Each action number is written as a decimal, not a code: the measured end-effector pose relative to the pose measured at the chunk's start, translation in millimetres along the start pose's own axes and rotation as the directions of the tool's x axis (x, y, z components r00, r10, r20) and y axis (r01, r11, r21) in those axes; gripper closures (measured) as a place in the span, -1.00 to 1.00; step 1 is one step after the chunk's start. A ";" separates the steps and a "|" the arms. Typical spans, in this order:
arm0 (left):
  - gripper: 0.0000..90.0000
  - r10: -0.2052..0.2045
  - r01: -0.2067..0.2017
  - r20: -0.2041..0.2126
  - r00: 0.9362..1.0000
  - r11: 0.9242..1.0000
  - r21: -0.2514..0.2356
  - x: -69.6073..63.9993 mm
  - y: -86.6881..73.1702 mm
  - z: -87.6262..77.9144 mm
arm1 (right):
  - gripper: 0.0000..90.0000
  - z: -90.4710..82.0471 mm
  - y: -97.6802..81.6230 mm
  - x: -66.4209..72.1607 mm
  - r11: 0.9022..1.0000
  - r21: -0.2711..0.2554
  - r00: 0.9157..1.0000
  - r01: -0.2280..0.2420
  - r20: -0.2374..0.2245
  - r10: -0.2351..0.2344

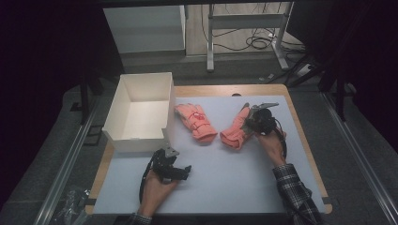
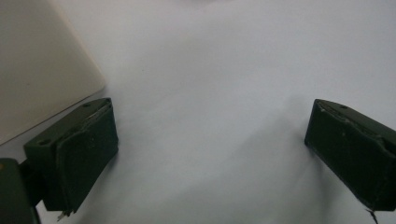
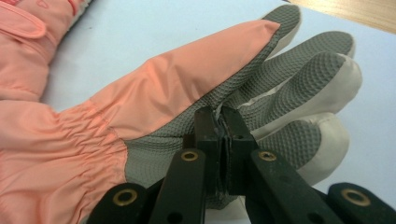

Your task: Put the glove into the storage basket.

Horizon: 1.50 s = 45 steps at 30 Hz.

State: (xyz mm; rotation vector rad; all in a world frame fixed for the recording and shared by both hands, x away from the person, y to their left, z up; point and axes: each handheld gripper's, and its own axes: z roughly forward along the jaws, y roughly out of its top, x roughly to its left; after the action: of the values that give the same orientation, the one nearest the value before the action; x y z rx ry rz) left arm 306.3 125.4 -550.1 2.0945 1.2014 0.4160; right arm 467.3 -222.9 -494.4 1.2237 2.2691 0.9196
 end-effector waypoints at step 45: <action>-0.95 0.000 0.000 0.002 1.000 1.000 -0.001 0.0 -0.1 0.0 | 0.83 -43.3 -43.2 65.4 0.987 0.006 0.932 0.163 -0.329 -0.152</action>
State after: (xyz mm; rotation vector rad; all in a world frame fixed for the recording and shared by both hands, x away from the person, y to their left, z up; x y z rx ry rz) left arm 306.3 125.4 -550.1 2.0935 1.2002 0.4139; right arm 380.6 -200.5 -497.2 0.9380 2.6054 1.0950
